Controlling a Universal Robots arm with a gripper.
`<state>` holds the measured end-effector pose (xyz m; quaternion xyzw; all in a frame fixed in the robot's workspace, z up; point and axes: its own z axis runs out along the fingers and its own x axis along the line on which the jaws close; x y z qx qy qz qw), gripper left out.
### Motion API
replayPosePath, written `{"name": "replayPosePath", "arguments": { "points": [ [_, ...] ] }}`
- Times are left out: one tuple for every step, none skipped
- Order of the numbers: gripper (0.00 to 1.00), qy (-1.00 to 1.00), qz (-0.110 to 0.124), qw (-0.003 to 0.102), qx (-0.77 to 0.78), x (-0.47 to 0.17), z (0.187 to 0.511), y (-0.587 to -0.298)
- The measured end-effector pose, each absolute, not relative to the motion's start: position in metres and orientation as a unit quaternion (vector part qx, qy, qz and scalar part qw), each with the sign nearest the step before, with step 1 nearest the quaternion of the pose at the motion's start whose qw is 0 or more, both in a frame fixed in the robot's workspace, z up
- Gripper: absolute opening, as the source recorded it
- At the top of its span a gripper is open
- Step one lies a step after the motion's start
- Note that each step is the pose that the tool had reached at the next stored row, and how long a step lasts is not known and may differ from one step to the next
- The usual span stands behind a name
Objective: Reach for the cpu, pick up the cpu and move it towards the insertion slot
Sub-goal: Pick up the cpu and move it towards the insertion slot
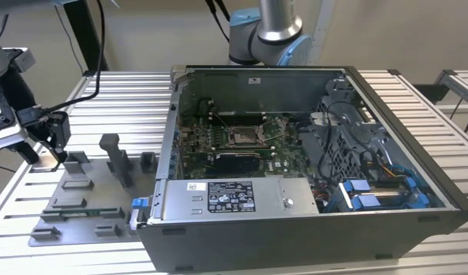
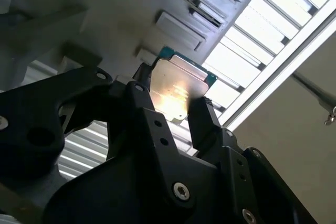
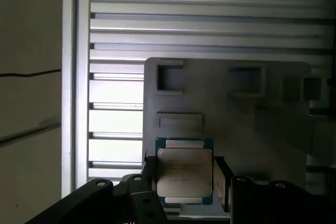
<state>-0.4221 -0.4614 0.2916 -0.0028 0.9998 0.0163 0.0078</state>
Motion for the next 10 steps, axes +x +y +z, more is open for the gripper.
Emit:
{"name": "replayPosePath", "arguments": {
  "points": [
    [0.00, 1.000, 0.016, 0.008, -0.003, -0.422, 0.293, -0.461],
    [0.00, 1.000, 0.016, 0.008, -0.003, -0.422, 0.295, -0.461],
    [0.00, 1.000, 0.016, 0.008, -0.003, -0.422, 0.297, -0.461],
    [0.00, 1.000, 0.016, 0.008, -0.003, -0.422, 0.298, -0.461],
    [0.00, 1.000, 0.016, 0.008, -0.003, -0.422, 0.300, -0.461],
    [0.00, 1.000, 0.016, 0.008, -0.003, -0.422, 0.301, -0.461],
    [0.00, 1.000, 0.016, 0.008, -0.003, -0.422, 0.303, -0.461],
    [0.00, 1.000, 0.016, 0.008, -0.003, -0.422, 0.304, -0.461],
    [0.00, 1.000, 0.016, 0.008, -0.003, -0.422, 0.305, -0.461],
    [0.00, 1.000, 0.015, 0.008, -0.003, -0.422, 0.306, -0.461]
  ]
}}
